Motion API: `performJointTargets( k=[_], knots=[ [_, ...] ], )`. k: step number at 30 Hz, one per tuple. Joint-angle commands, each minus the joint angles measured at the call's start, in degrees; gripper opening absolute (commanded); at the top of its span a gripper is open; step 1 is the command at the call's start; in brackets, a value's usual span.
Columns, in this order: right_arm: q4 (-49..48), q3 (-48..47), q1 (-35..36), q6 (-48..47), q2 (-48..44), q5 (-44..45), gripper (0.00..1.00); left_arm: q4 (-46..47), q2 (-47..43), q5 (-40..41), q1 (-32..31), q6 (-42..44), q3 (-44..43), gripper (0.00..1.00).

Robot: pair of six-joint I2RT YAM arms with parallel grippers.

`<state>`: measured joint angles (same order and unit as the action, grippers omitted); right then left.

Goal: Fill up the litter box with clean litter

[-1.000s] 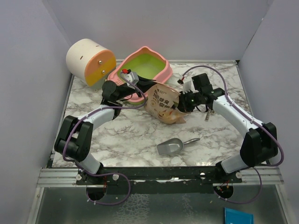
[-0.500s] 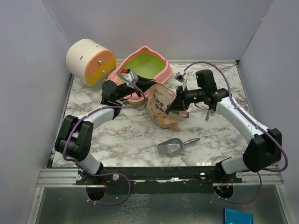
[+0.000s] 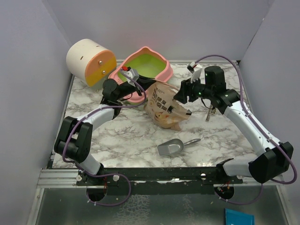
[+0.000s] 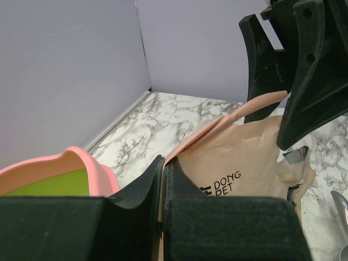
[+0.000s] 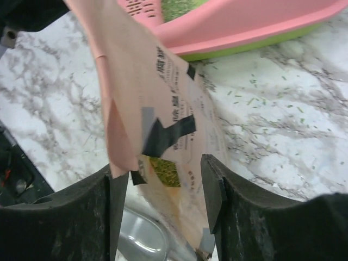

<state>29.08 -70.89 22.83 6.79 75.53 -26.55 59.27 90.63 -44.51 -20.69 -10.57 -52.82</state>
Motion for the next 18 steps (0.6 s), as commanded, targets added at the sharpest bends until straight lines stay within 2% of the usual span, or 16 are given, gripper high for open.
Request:
performJointTargets(
  k=[1, 11, 18],
  knots=[
    [2.45, -1.26, 0.12, -2.93, -0.21, 10.33, 0.56, 4.19, -3.62, 2.82, 0.60, 0.86, -2.73, 0.00],
    [2.59, 5.49, 0.17, -3.37, -0.20, 6.15, 0.53, 4.57, -3.55, 2.51, 0.63, 0.35, -2.90, 0.00],
    [0.21, 10.19, 0.18, -2.68, 0.19, 4.91, 0.46, 5.72, -3.20, 2.06, 0.63, -0.66, -2.82, 0.00]
  ],
)
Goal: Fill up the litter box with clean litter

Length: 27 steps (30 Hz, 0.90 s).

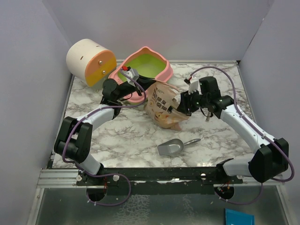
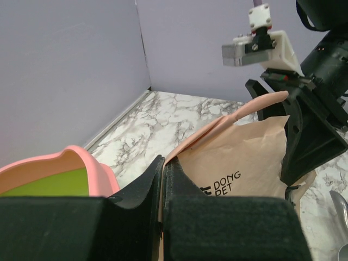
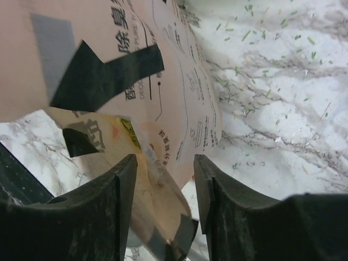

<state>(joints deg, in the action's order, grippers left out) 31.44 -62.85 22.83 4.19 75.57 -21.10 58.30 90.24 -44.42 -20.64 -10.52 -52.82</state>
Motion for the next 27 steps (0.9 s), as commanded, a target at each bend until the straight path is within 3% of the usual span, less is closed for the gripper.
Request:
performJointTargets(
  k=[1, 4, 6, 7, 14, 27],
  knots=[
    [-2.77, 2.42, 0.20, 0.17, 0.79, -0.29, 0.44, 6.99, -2.60, 1.90, 0.55, -0.98, -2.74, 0.00],
    [-3.57, 1.49, 0.20, 0.74, 3.88, 0.92, 0.32, 7.67, -2.27, 1.89, 0.58, -1.44, -2.76, 0.00],
    [-4.59, 0.43, 0.17, 2.04, 5.97, 4.30, 0.08, 7.92, -2.00, 1.82, 0.53, -1.50, -2.96, 0.00],
    [-5.89, 0.31, 0.14, 2.73, 6.19, 6.38, 0.02, 7.92, -1.99, 1.84, 0.58, -1.39, -2.98, 0.00],
    [-12.66, -5.01, 0.14, 6.97, 8.43, 19.85, 0.01, 8.12, -2.36, 1.86, 0.60, 0.30, -2.73, 0.00],
    [-22.58, -8.75, 0.15, 8.61, 11.74, 29.14, 0.01, 10.78, 0.61, 3.00, 0.60, 0.93, -6.12, 0.00]
  ],
)
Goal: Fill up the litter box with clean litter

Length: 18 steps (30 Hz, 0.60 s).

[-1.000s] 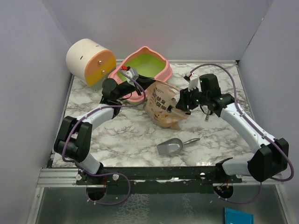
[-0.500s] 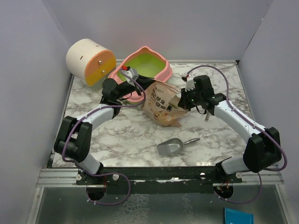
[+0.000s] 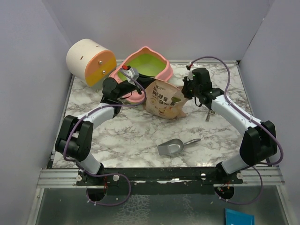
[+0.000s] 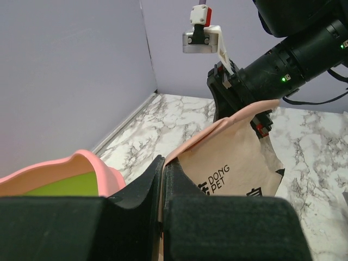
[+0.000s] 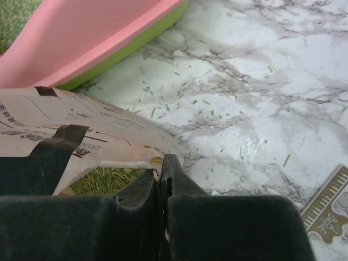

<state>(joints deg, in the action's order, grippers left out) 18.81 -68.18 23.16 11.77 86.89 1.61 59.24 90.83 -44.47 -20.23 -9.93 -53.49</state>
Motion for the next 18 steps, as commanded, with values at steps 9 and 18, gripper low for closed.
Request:
performJointTargets(
  k=[9, 18],
  knots=[
    [-8.19, -6.57, -0.21, -1.80, 1.73, 4.07, 0.44, 7.34, 1.08, 4.45, 0.13, -2.14, -5.39, 0.10],
    [-2.30, -6.01, -0.18, -1.16, -12.71, 4.36, 0.61, -9.17, -9.64, 6.53, 0.14, 0.55, -1.59, 0.37]
  ],
)
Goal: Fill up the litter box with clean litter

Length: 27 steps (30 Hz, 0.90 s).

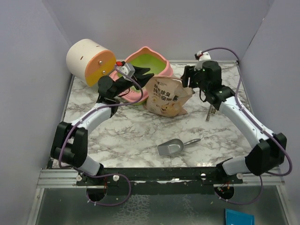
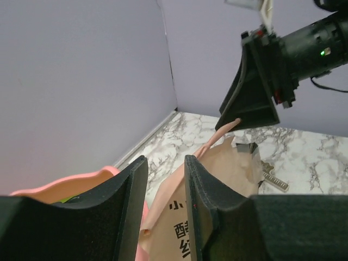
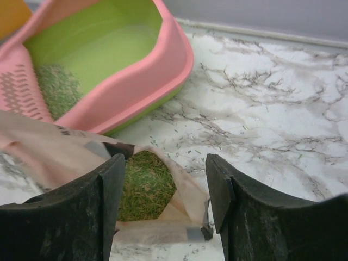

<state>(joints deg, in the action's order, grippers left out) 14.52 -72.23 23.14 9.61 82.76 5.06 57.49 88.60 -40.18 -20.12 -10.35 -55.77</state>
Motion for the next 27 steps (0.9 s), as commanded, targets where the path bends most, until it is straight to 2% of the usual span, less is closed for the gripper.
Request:
performJointTargets(
  k=[1, 3, 5, 6, 9, 11, 13, 17, 21, 27],
  knots=[
    [3.59, -1.20, -0.19, 1.82, -10.86, 0.82, 0.60, -11.06, -9.09, 2.30, 0.06, 0.53, 1.18, 0.37],
    [5.65, 1.72, -0.14, 4.77, -16.05, 0.95, 0.57, -18.48, -12.88, 1.68, 0.03, -1.17, 2.26, 0.37],
    [8.05, 5.80, -0.19, 13.57, -22.44, 2.04, 0.54, -28.80, -16.02, -0.55, 0.08, -4.66, 2.91, 0.37],
    [8.26, 8.89, -0.18, 15.99, -25.96, -0.85, 0.54, -32.85, -16.80, -2.61, 0.06, -5.78, 3.38, 0.35],
    [5.57, 19.76, -0.15, 20.25, -36.05, -9.32, 0.52, -41.80, -17.91, -7.52, -1.09, -6.38, 6.50, 0.22],
    [10.29, 23.44, -0.18, 21.77, -39.53, -12.77, 0.45, -49.06, -17.37, -5.35, -3.84, -4.45, 7.92, 0.14],
    [15.78, 26.20, -0.16, 22.31, -41.55, -13.94, 0.44, -54.70, -15.30, -2.48, -8.17, -2.67, 7.84, 0.20],
    [21.62, 31.13, -0.12, 24.47, -46.66, -12.20, 0.48, -62.76, -10.58, 3.69, -14.72, 1.41, 4.69, 0.35],
    [24.05, 32.84, -0.17, 26.12, -51.45, -10.54, 0.52, -69.08, -6.39, 5.34, -17.17, 6.49, 2.23, 0.37],
    [25.30, 33.11, -0.11, 26.96, -51.50, -11.79, 0.53, -69.54, -3.06, 7.61, -22.70, 7.63, 2.72, 0.37]
  ],
)
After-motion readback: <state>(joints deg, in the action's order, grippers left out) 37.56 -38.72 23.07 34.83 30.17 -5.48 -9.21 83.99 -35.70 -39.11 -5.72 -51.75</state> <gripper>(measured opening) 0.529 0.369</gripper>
